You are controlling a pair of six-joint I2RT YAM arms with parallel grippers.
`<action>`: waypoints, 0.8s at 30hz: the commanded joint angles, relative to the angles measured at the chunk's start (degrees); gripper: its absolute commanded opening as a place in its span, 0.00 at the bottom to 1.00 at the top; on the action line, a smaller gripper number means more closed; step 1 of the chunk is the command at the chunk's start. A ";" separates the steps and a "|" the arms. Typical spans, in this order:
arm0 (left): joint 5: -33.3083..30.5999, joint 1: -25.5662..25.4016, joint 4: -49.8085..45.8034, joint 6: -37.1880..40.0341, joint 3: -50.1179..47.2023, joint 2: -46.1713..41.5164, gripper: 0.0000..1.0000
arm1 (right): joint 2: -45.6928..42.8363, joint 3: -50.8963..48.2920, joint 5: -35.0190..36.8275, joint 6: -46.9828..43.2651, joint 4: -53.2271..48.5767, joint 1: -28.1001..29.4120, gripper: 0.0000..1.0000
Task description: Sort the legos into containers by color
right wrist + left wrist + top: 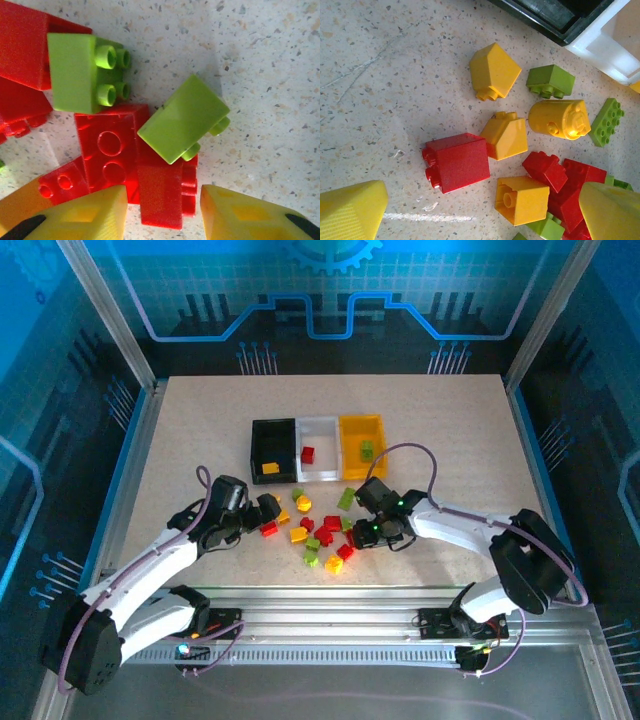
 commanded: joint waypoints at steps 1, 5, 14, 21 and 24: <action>1.36 0.39 0.45 -0.15 -0.72 0.36 0.99 | 0.03 -0.16 0.75 0.59 -0.11 0.47 0.39; 1.21 0.40 0.58 -0.28 -0.80 0.51 0.99 | -1.25 -0.93 0.74 0.51 -0.27 0.08 0.30; 1.26 0.50 0.44 -0.18 -0.59 0.47 0.99 | -8.05 -1.50 5.06 0.18 -7.80 -2.30 0.24; 1.32 0.82 0.89 -0.05 -0.35 0.62 0.99 | -12.99 4.22 4.51 -3.63 -11.95 -4.41 0.26; 1.08 0.98 0.61 0.08 -0.62 0.62 0.99 | -8.65 12.18 3.19 -5.58 -9.74 -4.59 0.27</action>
